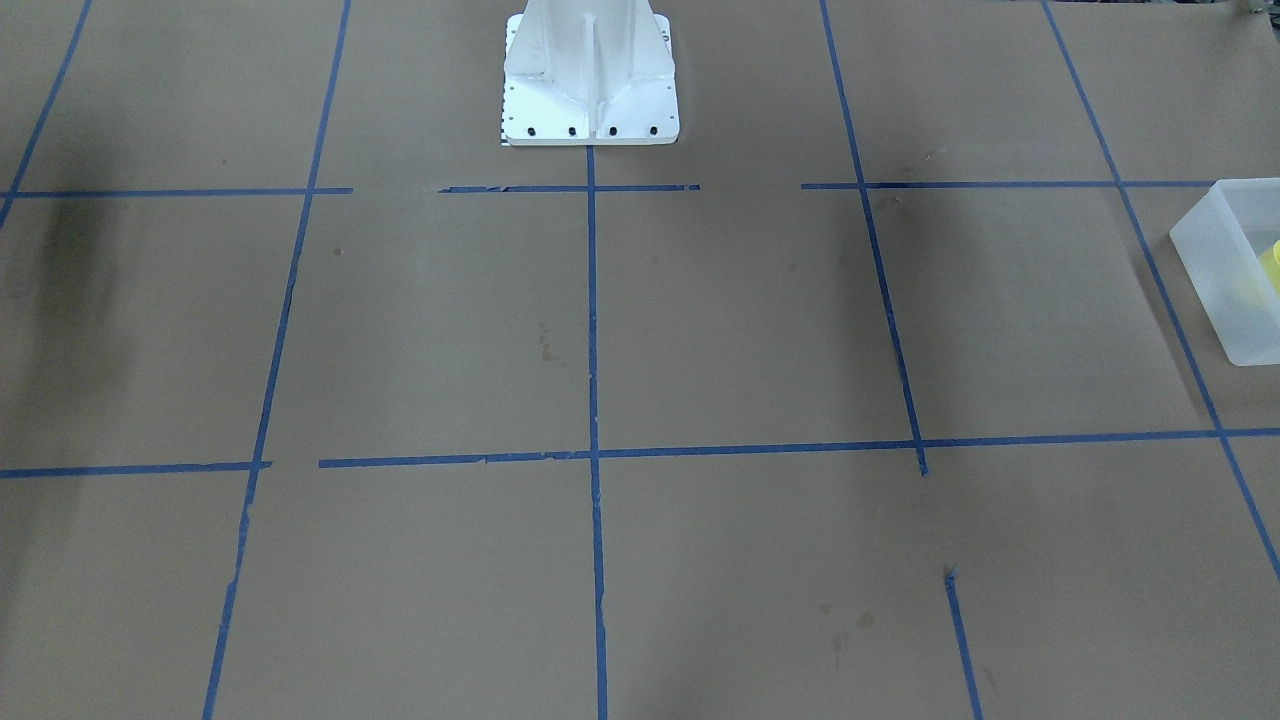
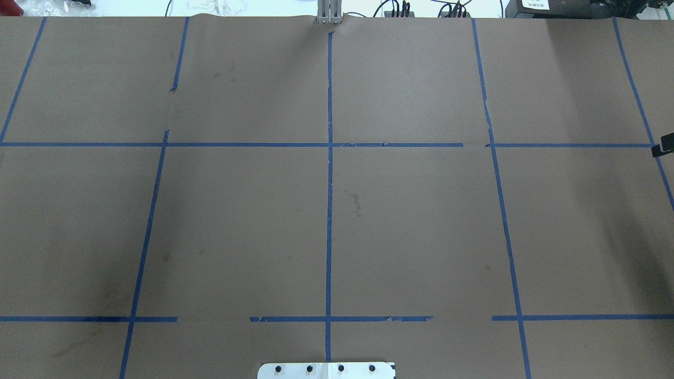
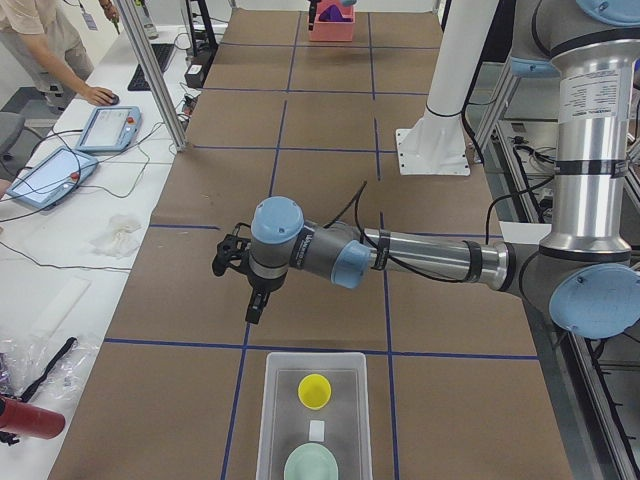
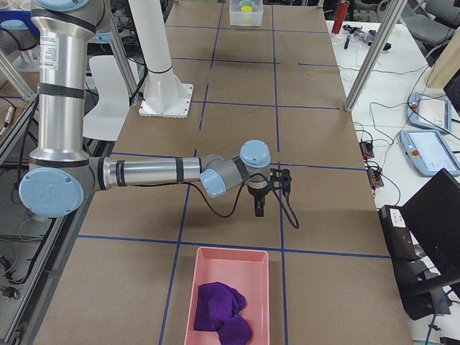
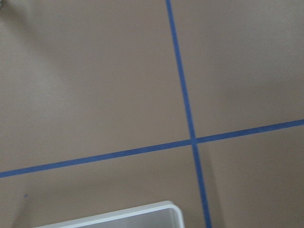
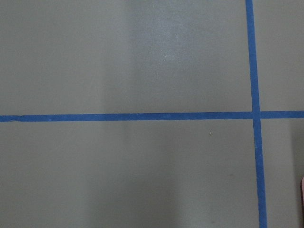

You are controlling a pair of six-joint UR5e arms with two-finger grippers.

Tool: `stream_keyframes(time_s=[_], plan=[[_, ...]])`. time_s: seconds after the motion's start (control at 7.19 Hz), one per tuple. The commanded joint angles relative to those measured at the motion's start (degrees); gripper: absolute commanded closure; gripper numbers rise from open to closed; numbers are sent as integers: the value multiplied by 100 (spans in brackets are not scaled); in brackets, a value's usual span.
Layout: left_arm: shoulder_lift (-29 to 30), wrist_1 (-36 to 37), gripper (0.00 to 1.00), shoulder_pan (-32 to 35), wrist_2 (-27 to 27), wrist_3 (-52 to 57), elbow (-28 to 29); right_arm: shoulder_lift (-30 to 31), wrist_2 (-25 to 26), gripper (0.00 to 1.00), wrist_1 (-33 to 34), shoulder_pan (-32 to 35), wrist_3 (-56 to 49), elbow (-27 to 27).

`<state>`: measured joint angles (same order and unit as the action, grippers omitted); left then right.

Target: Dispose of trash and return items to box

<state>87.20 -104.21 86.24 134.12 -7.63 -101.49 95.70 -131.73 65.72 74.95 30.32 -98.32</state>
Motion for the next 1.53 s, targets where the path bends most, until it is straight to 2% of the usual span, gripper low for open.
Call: stream_keyframes(time_s=[0.0,0.14,0.28,0.7,0.83,0.97,1.11,1.25,1.39], plan=[[42,15,0,-492,53,-729,-440,123,7,0,28,-7,0,-204],[112,6,0,-737,305,-923,-442,220,16,0,37,2,0,-318],[226,-3,0,-922,325,-1229,-468,395,16,0,46,2,-52,-337],[-8,-379,0,-959,247,-849,-363,625,-133,0,107,141,-849,-337],[-202,-616,0,-942,255,-123,-93,599,-177,0,665,421,-1305,-441],[-195,-618,0,-951,238,-116,-21,504,-247,0,1558,598,-2023,-686],[-204,-618,0,-951,194,-90,119,120,-248,0,2437,956,-2753,-767],[-256,-601,0,-933,193,-64,138,-206,-169,0,3046,1082,-3169,-794],[-187,-331,0,-933,220,-55,130,-218,-90,0,3113,1109,-3330,-751]])
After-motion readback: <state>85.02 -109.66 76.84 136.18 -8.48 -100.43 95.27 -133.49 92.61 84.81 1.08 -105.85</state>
